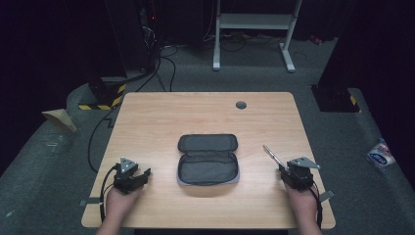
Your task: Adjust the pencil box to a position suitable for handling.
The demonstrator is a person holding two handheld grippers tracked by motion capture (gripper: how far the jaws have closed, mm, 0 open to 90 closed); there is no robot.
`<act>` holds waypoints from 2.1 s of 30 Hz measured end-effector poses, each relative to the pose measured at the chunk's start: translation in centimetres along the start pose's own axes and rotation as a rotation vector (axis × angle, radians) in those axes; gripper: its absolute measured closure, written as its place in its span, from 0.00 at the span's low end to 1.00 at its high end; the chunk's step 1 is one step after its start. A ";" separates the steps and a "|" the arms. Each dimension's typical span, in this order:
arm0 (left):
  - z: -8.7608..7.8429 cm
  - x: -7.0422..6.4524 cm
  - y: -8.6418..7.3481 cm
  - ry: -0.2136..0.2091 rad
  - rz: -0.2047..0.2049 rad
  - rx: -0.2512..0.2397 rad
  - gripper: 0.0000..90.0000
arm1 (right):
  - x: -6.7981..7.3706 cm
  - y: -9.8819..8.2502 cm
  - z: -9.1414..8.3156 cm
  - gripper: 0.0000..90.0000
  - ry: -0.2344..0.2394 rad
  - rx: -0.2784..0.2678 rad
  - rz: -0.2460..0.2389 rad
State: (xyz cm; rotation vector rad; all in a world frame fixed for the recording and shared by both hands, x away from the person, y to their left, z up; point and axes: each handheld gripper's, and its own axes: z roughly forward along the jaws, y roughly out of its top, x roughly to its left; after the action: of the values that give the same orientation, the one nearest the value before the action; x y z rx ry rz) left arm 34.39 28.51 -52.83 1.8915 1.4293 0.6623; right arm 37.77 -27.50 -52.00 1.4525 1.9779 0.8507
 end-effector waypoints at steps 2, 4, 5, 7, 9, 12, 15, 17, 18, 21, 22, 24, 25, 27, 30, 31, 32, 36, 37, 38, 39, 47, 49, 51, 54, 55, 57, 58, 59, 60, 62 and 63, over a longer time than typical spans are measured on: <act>0.0 0.0 0.0 -0.004 0.004 0.005 0.45 | 0.0 0.0 0.1 0.73 0.004 0.002 -0.010; 0.0 0.0 0.0 -0.005 0.004 0.005 0.44 | 0.2 0.0 0.1 0.79 0.004 0.009 -0.019; 0.0 0.0 0.0 -0.005 0.005 0.006 0.44 | 0.2 0.0 0.1 0.83 0.005 0.011 -0.025; 0.0 0.0 0.0 -0.005 0.005 0.005 0.44 | 0.4 -0.1 0.1 0.87 0.011 0.011 -0.044; 0.0 0.0 0.0 -0.005 0.005 0.005 0.44 | 0.6 -0.1 0.1 0.88 0.013 0.013 -0.050; 0.0 0.0 0.0 -0.005 0.005 0.005 0.44 | 0.8 -0.2 -0.1 0.88 0.031 0.013 -0.053; 0.0 -0.1 0.0 -0.002 0.004 0.006 0.44 | 1.4 -0.4 -0.4 0.88 0.050 0.014 -0.058; 0.0 -0.1 0.0 0.001 0.003 0.006 0.44 | 1.9 -0.6 -0.7 0.88 0.070 0.013 -0.066; 0.0 -0.1 0.0 0.001 0.000 0.005 0.44 | 2.3 -0.7 -0.8 0.88 0.081 0.016 -0.064; -0.1 -0.1 0.0 0.001 -0.001 0.007 0.44 | 3.3 -0.9 -1.2 0.88 0.114 0.018 -0.079; -0.1 -0.1 0.0 0.001 -0.001 0.007 0.44 | 3.6 -1.0 -1.3 0.88 0.129 0.020 -0.078; -0.1 -0.1 0.0 0.001 -0.001 0.007 0.44 | 4.2 -1.1 -1.5 0.88 0.136 0.020 -0.090; -0.1 -0.1 0.0 0.001 -0.001 0.007 0.44 | 4.4 -1.1 -1.6 0.88 0.142 0.022 -0.090; -0.1 -0.1 0.0 0.001 -0.001 0.007 0.44 | 4.8 -1.3 -1.8 0.88 0.148 0.024 -0.091; -0.1 -0.1 0.0 0.001 -0.001 0.008 0.44 | 5.2 -1.5 -2.1 0.88 0.149 0.026 -0.111; -0.1 -0.1 0.0 0.001 -0.001 0.007 0.44 | 5.3 -1.5 -2.2 0.87 0.148 0.029 -0.118; -0.1 -0.1 0.0 0.001 -0.002 0.007 0.44 | 5.3 -1.5 -2.2 0.83 0.153 0.029 -0.113; -0.1 -0.1 0.0 0.001 -0.001 0.007 0.44 | 5.4 -1.0 -2.6 0.71 0.151 -0.012 -0.117; -0.1 -0.1 0.0 0.001 -0.001 0.007 0.44 | 5.4 -0.9 -2.6 0.68 0.148 -0.023 -0.118; -0.1 -0.1 0.0 0.001 -0.001 0.007 0.44 | 5.3 -0.7 -2.6 0.65 0.149 -0.029 -0.113; -0.1 -0.1 0.0 0.001 0.000 0.007 0.44 | 5.2 -0.5 -2.5 0.63 0.153 -0.031 -0.107; -0.1 -0.1 0.0 0.001 0.000 0.007 0.44 | 4.9 1.3 0.0 0.57 0.194 0.009 -0.050; -0.1 -0.1 0.0 0.002 0.000 0.007 0.44 | 5.2 1.5 0.5 0.59 0.182 0.019 -0.066; -0.1 -0.1 0.0 0.002 -0.001 0.007 0.44 | 5.4 1.7 1.0 0.62 0.172 0.037 -0.071; -0.1 -0.1 0.0 0.003 -0.002 0.007 0.44 | 5.5 1.9 1.4 0.69 0.176 0.061 -0.094; -0.1 -0.2 0.0 0.004 -0.003 0.005 0.44 | 5.6 2.0 1.4 0.68 0.174 0.063 -0.099; -0.1 -0.2 0.0 0.003 -0.003 0.007 0.44 | 5.7 2.1 1.5 0.71 0.166 0.063 -0.123; -0.1 -0.2 0.0 0.004 -0.003 0.005 0.44 | 5.8 2.1 1.5 0.75 0.170 0.068 -0.125; -0.1 -0.2 0.0 0.004 -0.003 0.005 0.44 | 5.9 2.2 1.4 0.80 0.177 0.072 -0.132; -0.1 -0.2 0.0 0.004 -0.004 0.007 0.44 | 6.2 2.2 1.4 0.82 0.171 0.074 -0.151; -0.1 -0.2 0.0 0.006 -0.006 0.007 0.44 | 6.6 2.2 1.3 0.86 0.154 0.070 -0.175; 0.0 -0.2 0.0 0.007 -0.006 0.005 0.44 | 6.8 2.1 1.2 0.87 0.150 0.072 -0.169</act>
State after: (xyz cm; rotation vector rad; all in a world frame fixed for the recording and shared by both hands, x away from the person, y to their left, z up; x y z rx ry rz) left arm 34.28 28.35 -52.82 1.8899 1.4419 0.6633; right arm 38.15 -20.32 -51.57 1.2704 2.2272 0.8429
